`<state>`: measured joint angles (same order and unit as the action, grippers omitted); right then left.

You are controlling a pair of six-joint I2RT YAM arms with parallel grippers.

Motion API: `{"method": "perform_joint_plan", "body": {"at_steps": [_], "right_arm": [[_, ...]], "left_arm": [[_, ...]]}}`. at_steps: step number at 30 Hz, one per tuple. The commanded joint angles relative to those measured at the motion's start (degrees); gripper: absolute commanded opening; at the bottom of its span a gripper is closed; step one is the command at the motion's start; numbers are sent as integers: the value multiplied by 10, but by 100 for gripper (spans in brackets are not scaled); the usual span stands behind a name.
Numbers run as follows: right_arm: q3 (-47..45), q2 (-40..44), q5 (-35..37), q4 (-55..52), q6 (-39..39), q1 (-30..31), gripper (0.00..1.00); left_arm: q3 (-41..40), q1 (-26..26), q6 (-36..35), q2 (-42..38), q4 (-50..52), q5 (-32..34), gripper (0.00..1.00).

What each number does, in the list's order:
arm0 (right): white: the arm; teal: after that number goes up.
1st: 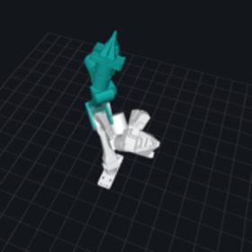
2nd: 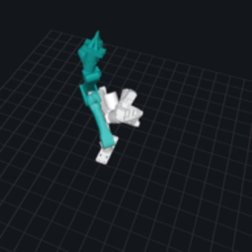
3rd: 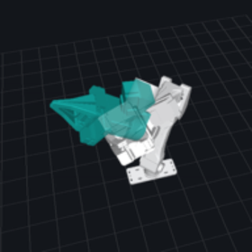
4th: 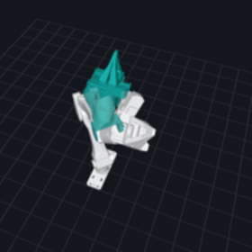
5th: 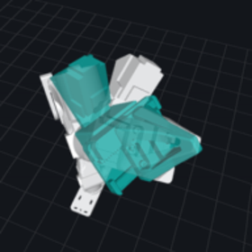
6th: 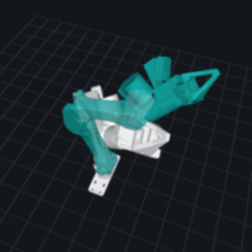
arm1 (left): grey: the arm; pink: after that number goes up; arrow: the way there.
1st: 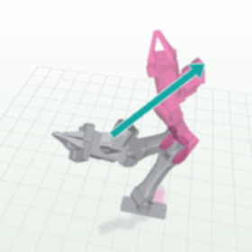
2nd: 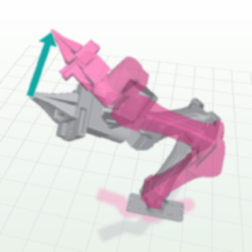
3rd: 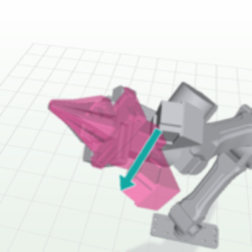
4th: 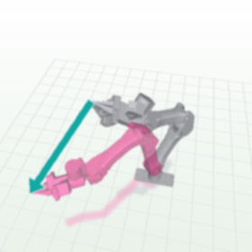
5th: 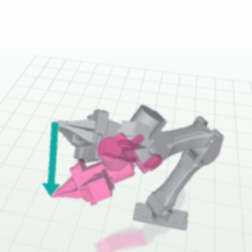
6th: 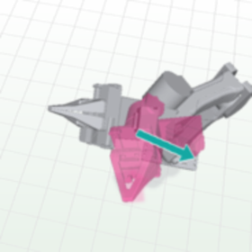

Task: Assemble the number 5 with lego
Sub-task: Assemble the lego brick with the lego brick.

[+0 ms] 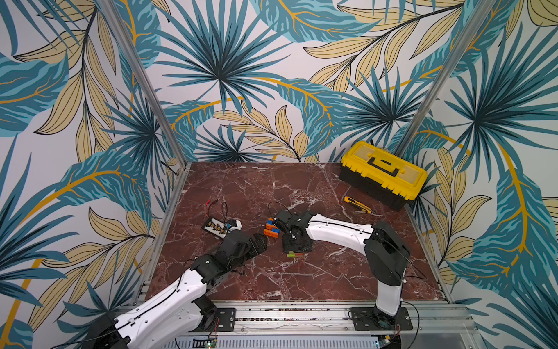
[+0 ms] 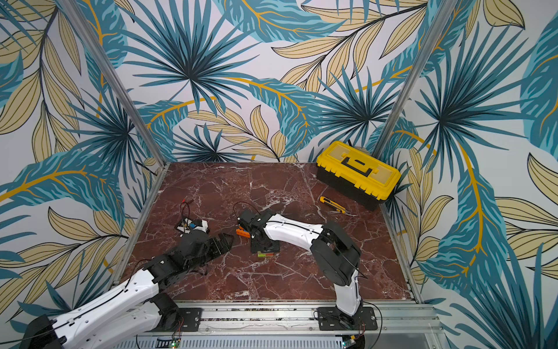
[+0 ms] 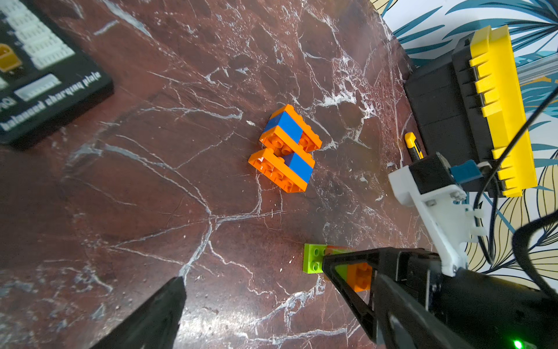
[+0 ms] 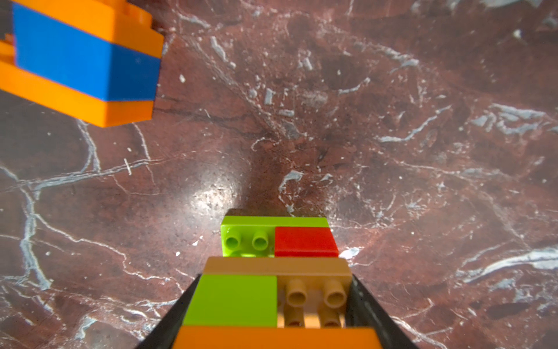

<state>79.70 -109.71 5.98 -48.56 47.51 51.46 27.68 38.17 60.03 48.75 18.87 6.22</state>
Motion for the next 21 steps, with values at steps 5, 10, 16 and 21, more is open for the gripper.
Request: {"method": "perform_joint_plan", "body": {"at_steps": [5,10,16,21], "right_arm": [[-20,-18,-21,-13,-20,7,59],[-10,-20,-24,-21,-34,9,59],[-8,-16,-15,-24,-33,10,59],[7,-9,11,-39,-36,11,59]], "left_arm": [[-14,-4,2,2,-5,0,100],[-10,-4,-1,7,1,0,100],[-9,-4,1,8,-3,3,100],[-5,-4,1,18,-2,-3,100]]}}
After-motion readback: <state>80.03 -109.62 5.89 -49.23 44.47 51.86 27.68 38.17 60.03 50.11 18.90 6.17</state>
